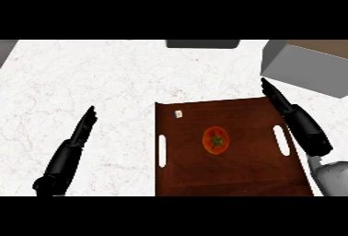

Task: Pick the tomato from the tray and place it in the cardboard box

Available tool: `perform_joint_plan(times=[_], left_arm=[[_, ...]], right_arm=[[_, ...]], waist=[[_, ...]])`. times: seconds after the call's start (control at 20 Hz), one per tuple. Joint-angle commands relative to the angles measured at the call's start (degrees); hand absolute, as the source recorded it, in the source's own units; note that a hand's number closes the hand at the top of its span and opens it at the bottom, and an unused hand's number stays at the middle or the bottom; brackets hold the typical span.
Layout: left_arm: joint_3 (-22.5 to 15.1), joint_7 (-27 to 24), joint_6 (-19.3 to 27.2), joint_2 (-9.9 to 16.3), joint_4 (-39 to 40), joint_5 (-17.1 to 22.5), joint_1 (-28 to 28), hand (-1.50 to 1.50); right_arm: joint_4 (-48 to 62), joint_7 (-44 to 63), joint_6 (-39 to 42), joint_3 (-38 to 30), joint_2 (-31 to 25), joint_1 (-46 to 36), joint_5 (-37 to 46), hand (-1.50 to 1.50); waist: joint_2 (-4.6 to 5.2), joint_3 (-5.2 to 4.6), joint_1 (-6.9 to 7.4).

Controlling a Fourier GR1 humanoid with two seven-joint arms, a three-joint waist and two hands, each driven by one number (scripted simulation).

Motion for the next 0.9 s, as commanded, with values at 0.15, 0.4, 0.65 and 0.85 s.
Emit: perform_joint_plan(times=[0.15, 0.4, 0.65, 0.85], left_arm=[[7.2, 4.9, 5.8, -2.9, 6.8, 3.7, 0.8, 0.00], [11.2, 8.0, 8.9, -3.4, 7.7, 6.2, 2.6, 0.00], [12.1, 8.6, 8.5, -3.1, 9.9, 6.4, 0.8, 0.00], [10.8, 10.5, 9.5, -4.4, 11.7, 4.9, -3.7, 0.00]], right_arm=[[-9.6, -1.4, -21.6, -5.4, 6.7, 3.9, 7.7, 1.50], [-6.1, 3.8, -39.1, -9.6, 7.8, 12.6, 19.2, 1.50], [-12.8, -0.4, -56.2, -3.0, 15.8, 23.7, 35.1, -1.50], [-17.9, 5.9, -58.7, 3.2, 18.7, 36.8, 48.3, -1.50]], waist=[[-3.15, 0.92, -3.12], [-3.48, 0.90, -6.21], [-2.99, 0.79, -3.89], [-2.59, 0.75, -2.69]])
